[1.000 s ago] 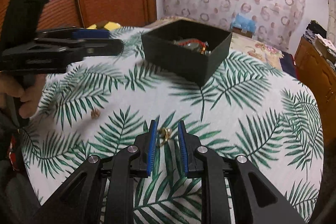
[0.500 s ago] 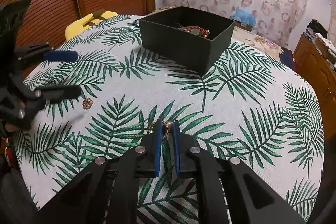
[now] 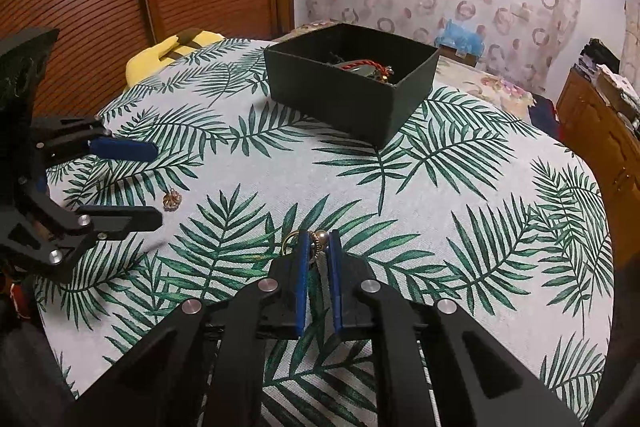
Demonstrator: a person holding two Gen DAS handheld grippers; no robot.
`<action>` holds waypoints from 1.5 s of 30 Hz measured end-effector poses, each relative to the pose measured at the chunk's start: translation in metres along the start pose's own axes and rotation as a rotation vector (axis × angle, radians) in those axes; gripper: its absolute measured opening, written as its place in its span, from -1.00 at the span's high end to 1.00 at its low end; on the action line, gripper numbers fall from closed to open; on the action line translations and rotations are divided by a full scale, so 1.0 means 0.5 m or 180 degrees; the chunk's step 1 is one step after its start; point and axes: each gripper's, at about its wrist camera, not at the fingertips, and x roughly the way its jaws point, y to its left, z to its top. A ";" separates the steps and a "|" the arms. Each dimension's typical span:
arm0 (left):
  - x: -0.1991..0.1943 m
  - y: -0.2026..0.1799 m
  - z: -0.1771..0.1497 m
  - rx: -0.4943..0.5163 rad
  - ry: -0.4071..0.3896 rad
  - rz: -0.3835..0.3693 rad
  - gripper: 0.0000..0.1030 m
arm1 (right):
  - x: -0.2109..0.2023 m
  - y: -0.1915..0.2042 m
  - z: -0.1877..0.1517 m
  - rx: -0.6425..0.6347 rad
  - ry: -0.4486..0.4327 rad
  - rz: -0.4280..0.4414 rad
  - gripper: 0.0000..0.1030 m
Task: Organize jewelry
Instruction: 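Grasp the gold flower charm with the left tool while the right tool carries the ring, then lower the ring and flower charm into the black box and open both tools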
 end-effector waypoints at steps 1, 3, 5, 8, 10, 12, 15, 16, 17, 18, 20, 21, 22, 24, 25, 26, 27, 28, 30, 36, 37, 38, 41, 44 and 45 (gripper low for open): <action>0.003 -0.002 0.000 0.0023 0.0010 0.0008 0.02 | -0.001 -0.001 0.000 0.0001 -0.0005 -0.0003 0.79; 0.012 -0.005 -0.002 0.0072 0.0068 0.0009 0.28 | -0.001 0.000 0.000 0.0001 -0.0017 -0.0006 0.79; 0.018 -0.007 -0.004 0.0094 0.0100 0.0012 0.40 | -0.001 0.000 -0.002 -0.0005 -0.0015 -0.0001 0.79; 0.017 -0.006 -0.004 0.0111 0.0096 -0.0012 0.58 | -0.001 -0.001 -0.004 -0.0009 -0.0005 -0.0004 0.79; 0.018 -0.005 -0.006 0.0103 0.0096 -0.0027 0.72 | -0.002 -0.001 -0.003 -0.0013 -0.0011 -0.0007 0.79; 0.018 -0.003 -0.006 0.0088 0.0090 -0.0045 0.72 | -0.002 -0.001 -0.003 -0.0013 -0.0025 -0.0004 0.79; 0.015 0.000 -0.002 0.0063 0.0056 -0.0027 0.72 | -0.008 -0.001 0.003 -0.0019 -0.0054 -0.0005 0.79; 0.014 0.000 0.000 0.0057 0.0042 -0.0027 0.72 | -0.010 -0.001 0.006 -0.0024 -0.0067 -0.0005 0.79; 0.010 0.002 0.005 0.0041 0.0014 -0.0021 0.72 | -0.011 -0.001 0.010 -0.0029 -0.0077 -0.0008 0.79; 0.007 0.004 0.009 0.0027 -0.0013 -0.0017 0.72 | -0.013 -0.001 0.015 -0.0035 -0.0090 -0.0012 0.79; 0.002 0.006 0.019 -0.0003 -0.0066 -0.0005 0.72 | -0.018 -0.001 0.030 -0.0051 -0.0129 -0.0028 0.79; 0.000 0.007 0.024 -0.0015 -0.0089 -0.0001 0.72 | -0.020 -0.001 0.036 -0.0055 -0.0145 -0.0032 0.79; -0.002 0.010 0.028 -0.0024 -0.0110 0.0005 0.72 | -0.023 -0.002 0.046 -0.0060 -0.0176 -0.0035 0.79; -0.006 0.015 0.043 -0.0038 -0.0156 0.0024 0.72 | -0.027 -0.004 0.062 -0.0063 -0.0218 -0.0038 0.79; -0.008 0.017 0.048 -0.0040 -0.0172 0.0031 0.72 | -0.029 -0.005 0.070 -0.0062 -0.0239 -0.0040 0.79; -0.009 0.019 0.054 -0.0044 -0.0189 0.0039 0.72 | -0.029 -0.008 0.082 -0.0054 -0.0265 -0.0040 0.79; -0.009 0.021 0.059 -0.0050 -0.0205 0.0046 0.72 | -0.028 -0.010 0.090 -0.0049 -0.0283 -0.0042 0.79; -0.009 0.023 0.066 -0.0056 -0.0223 0.0054 0.72 | -0.027 -0.013 0.102 -0.0049 -0.0311 -0.0059 0.79; -0.010 0.030 0.078 -0.0073 -0.0257 0.0066 0.72 | -0.022 -0.018 0.120 -0.0049 -0.0343 -0.0091 0.79; -0.004 0.043 0.113 -0.0109 -0.0327 0.0096 0.72 | 0.001 -0.046 0.183 0.0056 -0.0428 -0.0157 0.79; -0.003 0.045 0.116 -0.0111 -0.0335 0.0099 0.72 | 0.005 -0.050 0.191 0.0076 -0.0439 -0.0164 0.79; -0.001 0.046 0.122 -0.0115 -0.0346 0.0102 0.72 | 0.012 -0.057 0.202 0.0112 -0.0448 -0.0156 0.79; 0.005 0.051 0.134 -0.0116 -0.0353 0.0122 0.72 | 0.030 -0.069 0.220 0.0190 -0.0438 -0.0122 0.79; 0.014 0.059 0.150 -0.0142 -0.0362 0.0135 0.72 | 0.052 -0.080 0.229 0.0247 -0.0399 -0.0088 0.77; 0.017 0.061 0.157 -0.0149 -0.0369 0.0138 0.72 | 0.058 -0.084 0.231 0.0262 -0.0391 -0.0080 0.77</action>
